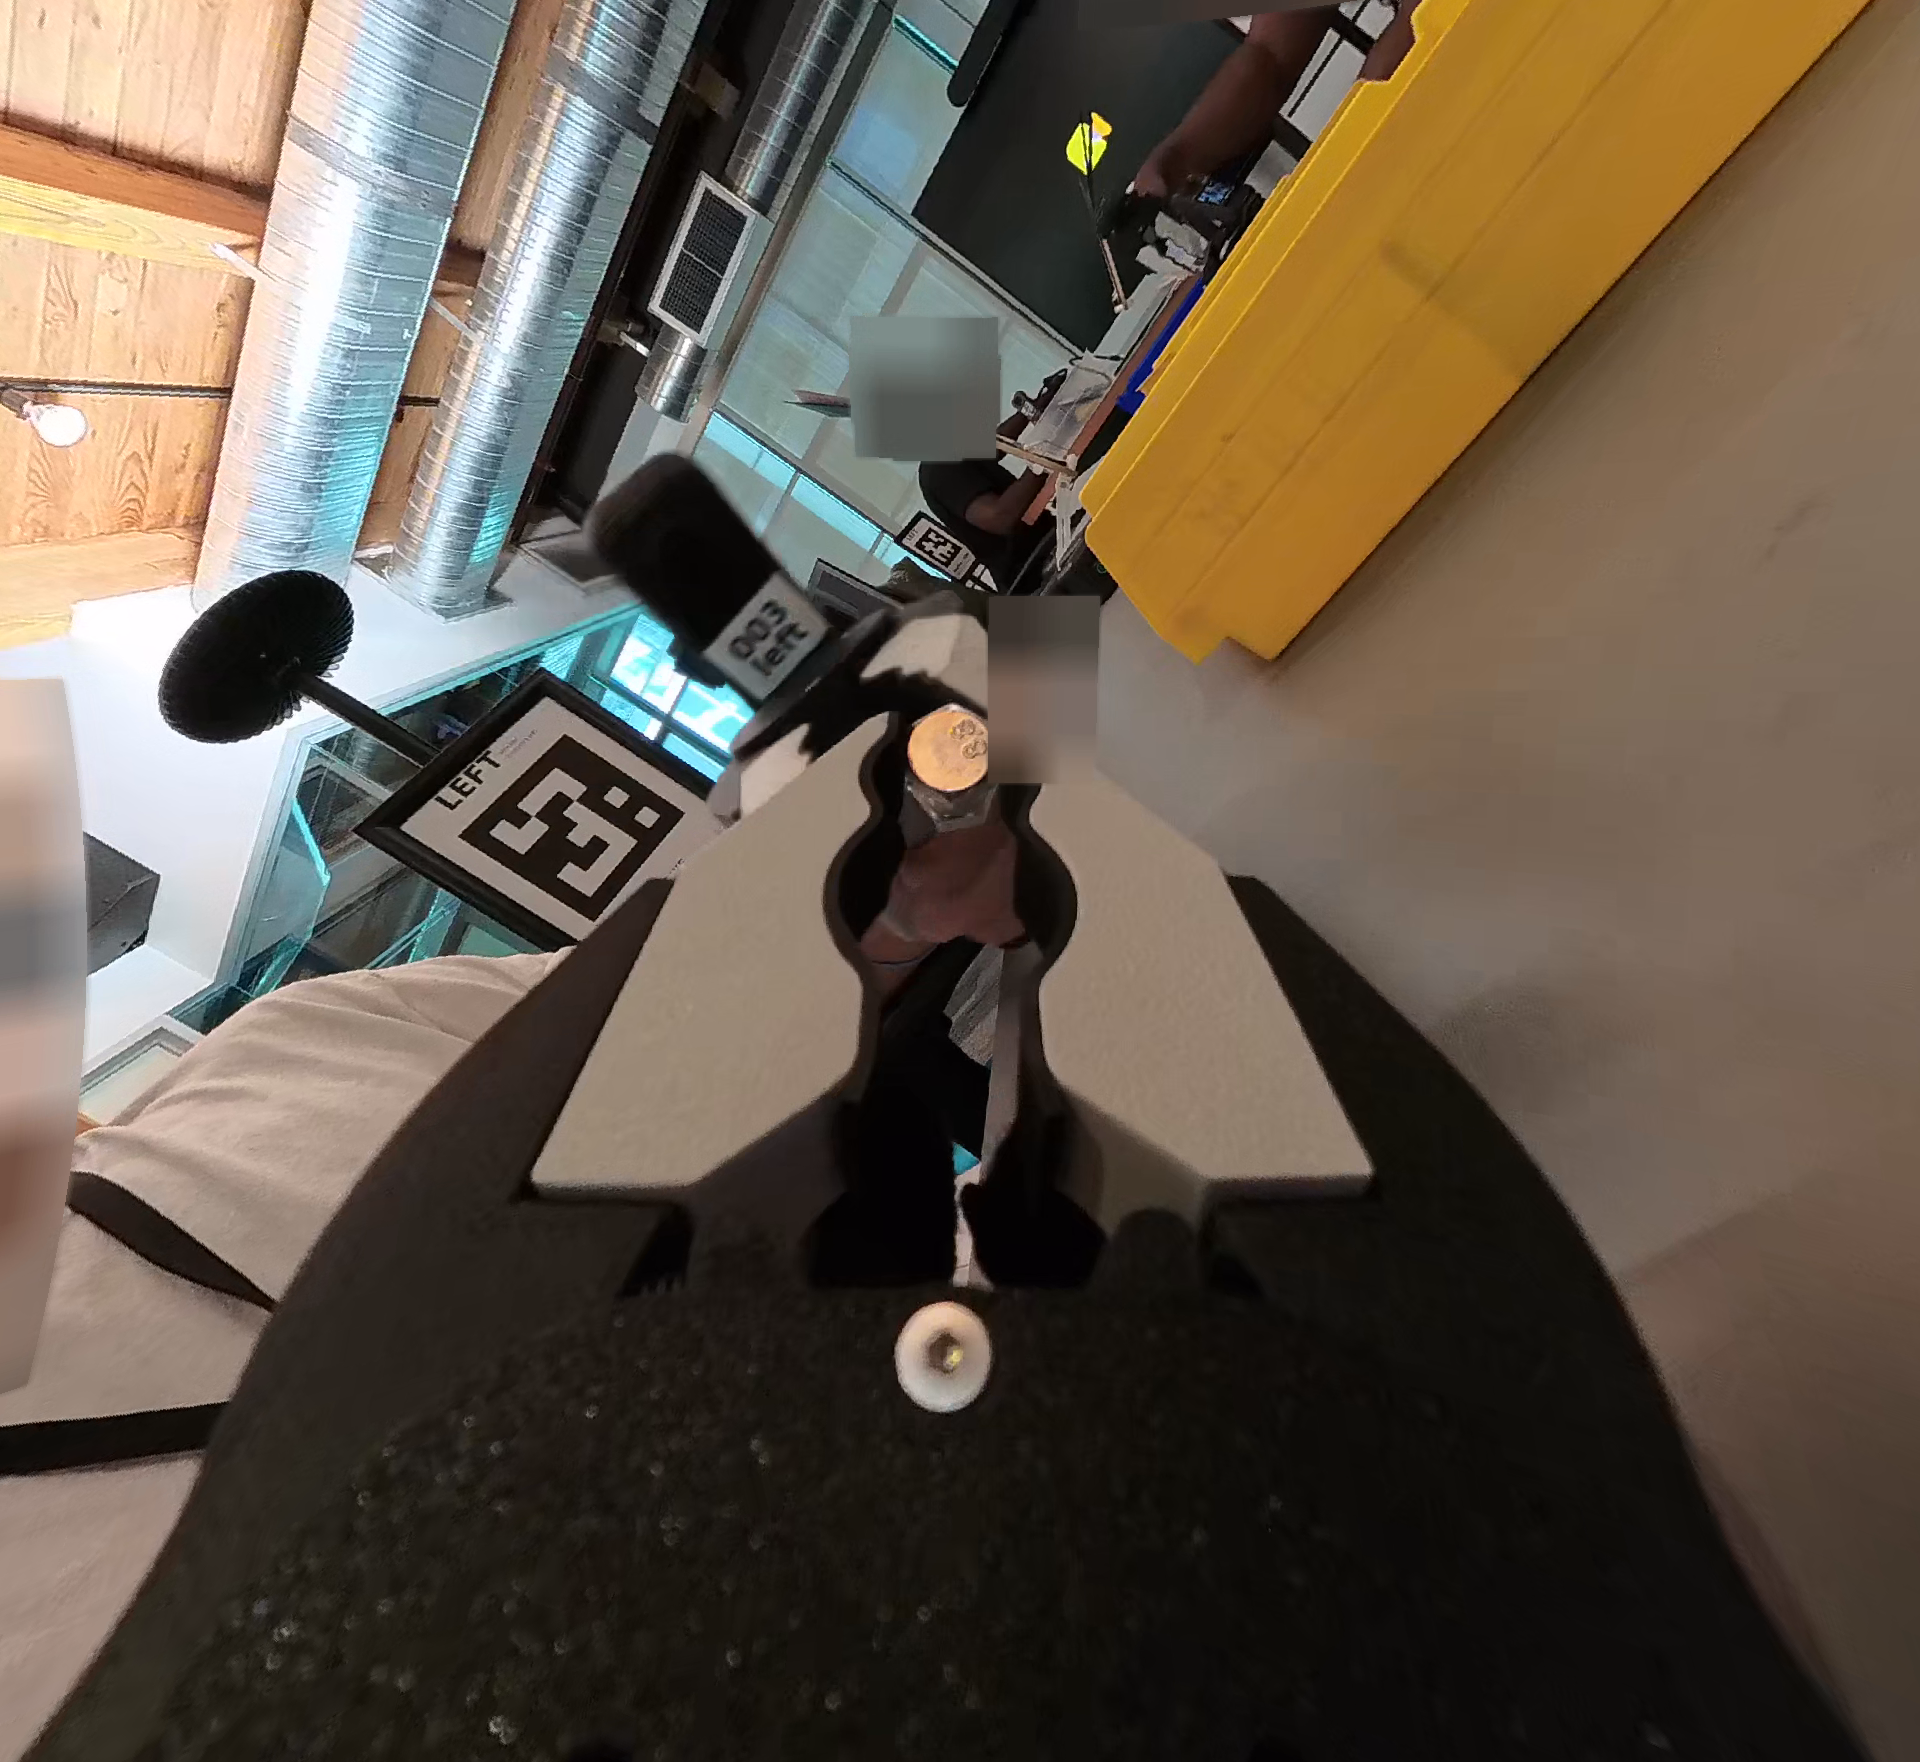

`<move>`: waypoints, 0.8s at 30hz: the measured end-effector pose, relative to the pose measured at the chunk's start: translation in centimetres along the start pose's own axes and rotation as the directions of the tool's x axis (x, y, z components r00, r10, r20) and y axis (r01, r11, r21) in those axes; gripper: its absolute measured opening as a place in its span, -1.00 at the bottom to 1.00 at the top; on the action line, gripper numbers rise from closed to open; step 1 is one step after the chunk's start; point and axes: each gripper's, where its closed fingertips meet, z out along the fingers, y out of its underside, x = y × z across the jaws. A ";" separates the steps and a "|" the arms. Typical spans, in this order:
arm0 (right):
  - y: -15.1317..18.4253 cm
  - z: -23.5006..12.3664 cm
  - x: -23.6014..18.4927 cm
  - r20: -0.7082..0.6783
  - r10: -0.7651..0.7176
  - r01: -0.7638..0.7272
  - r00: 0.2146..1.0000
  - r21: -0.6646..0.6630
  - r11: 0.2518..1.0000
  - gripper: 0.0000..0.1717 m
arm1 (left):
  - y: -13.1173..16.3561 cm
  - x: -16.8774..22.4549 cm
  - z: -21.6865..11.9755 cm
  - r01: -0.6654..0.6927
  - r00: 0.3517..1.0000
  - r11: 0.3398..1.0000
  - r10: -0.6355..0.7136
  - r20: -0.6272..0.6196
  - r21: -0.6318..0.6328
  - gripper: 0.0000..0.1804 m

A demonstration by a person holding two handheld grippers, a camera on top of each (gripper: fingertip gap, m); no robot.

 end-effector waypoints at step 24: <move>0.4 0.7 -0.3 0.031 0.049 -0.049 0.998 -0.002 0.999 -0.80 | -0.2 -1.6 -0.5 -0.853 -0.064 0.090 0.959 0.276 -0.513 -0.82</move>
